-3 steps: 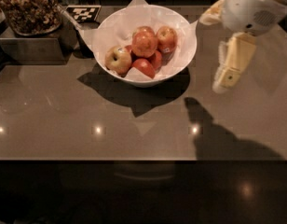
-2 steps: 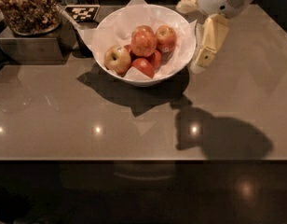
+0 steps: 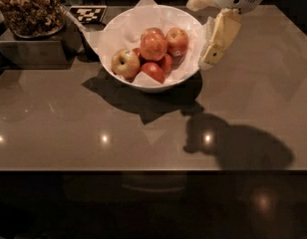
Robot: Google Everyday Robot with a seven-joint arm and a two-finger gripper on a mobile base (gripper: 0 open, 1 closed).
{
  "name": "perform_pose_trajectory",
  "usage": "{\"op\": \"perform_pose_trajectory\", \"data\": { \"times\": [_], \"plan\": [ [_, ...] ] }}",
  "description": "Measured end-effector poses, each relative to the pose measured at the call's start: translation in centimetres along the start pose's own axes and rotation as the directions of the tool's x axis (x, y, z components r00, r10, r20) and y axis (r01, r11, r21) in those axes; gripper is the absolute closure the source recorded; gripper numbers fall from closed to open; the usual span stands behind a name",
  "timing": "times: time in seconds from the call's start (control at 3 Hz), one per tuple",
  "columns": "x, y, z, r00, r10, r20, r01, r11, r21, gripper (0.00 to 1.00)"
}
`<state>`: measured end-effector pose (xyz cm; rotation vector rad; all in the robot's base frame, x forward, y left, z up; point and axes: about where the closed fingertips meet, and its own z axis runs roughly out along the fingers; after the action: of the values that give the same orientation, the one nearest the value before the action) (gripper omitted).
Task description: Pick apple from white bowl
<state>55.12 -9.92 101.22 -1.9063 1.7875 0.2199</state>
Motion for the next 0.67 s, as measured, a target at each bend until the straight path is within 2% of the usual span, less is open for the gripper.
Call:
{"op": "perform_pose_trajectory", "data": {
  "times": [0.33, 0.67],
  "plan": [
    [-1.3, -2.2, 2.1, 0.998, -0.049, 0.031, 0.05, 0.9983, -0.03, 0.1],
    [-3.2, -5.4, 5.5, 0.992, -0.106, 0.062, 0.111, 0.9906, -0.08, 0.09]
  ]
}}
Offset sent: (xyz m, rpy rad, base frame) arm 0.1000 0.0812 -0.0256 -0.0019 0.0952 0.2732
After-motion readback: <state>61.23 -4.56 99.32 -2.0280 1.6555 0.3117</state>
